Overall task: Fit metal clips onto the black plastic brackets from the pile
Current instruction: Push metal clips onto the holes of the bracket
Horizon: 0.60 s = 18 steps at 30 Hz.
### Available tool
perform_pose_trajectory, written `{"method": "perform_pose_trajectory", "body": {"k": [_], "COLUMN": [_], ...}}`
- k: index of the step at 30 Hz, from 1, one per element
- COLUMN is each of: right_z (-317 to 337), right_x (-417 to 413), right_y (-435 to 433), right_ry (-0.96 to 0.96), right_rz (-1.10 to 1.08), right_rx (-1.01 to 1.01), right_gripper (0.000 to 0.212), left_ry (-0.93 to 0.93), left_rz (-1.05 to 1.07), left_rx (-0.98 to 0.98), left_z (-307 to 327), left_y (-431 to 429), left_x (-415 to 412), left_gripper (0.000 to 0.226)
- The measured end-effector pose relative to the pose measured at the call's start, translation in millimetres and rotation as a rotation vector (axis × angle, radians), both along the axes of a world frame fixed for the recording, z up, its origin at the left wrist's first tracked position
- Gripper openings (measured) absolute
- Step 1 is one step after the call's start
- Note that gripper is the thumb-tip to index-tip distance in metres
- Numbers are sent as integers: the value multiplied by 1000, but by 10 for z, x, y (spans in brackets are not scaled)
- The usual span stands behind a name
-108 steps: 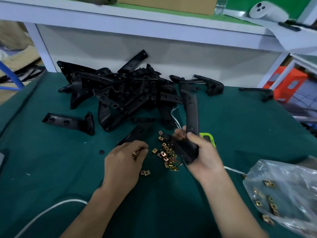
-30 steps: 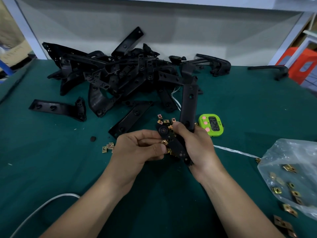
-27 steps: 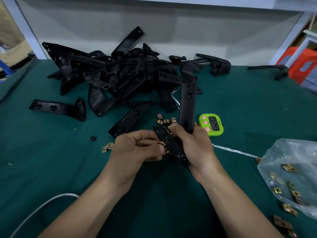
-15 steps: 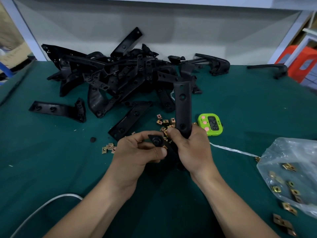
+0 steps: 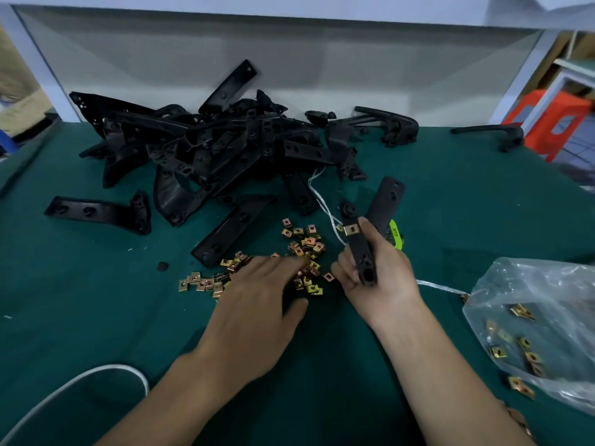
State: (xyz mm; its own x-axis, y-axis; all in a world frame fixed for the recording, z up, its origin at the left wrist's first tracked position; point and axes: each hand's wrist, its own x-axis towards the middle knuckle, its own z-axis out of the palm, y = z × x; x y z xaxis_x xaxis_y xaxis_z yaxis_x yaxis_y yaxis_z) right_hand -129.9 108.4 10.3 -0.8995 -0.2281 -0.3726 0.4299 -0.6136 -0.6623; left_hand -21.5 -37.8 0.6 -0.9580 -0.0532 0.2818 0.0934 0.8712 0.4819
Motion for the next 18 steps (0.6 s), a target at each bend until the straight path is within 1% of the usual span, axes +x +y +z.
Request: {"method": "perform_pose_trajectory", "body": {"k": [2, 5, 7, 10, 13, 16, 18], "right_z": [-7, -15, -22, -31, -44, -50, -49], "right_x": [11, 23, 21, 14, 9, 11, 12], "right_y": [-25, -62, -65, -66, -63, -67, -72], "right_ry": [11, 27, 33, 31, 39, 47, 48], "right_rz": [19, 43, 51, 56, 59, 57, 60], "right_rx": [2, 64, 88, 90, 85, 83, 90], "right_gripper": [20, 28, 31, 28, 30, 38, 40], "left_ry": [0, -16, -18, -32, -30, 27, 86], "left_rz": [-33, -17, 3, 7, 20, 91, 143], "left_rx": [-82, -79, -56, -16, 41, 104, 172], "left_z": [-4, -6, -14, -45, -79, -97, -89], "left_y": [24, -19, -53, -69, -94, -88, -60], "left_x": [-25, -58, -68, -94, -119, -116, -103], "left_gripper": [26, 12, 10, 17, 14, 9, 14]}}
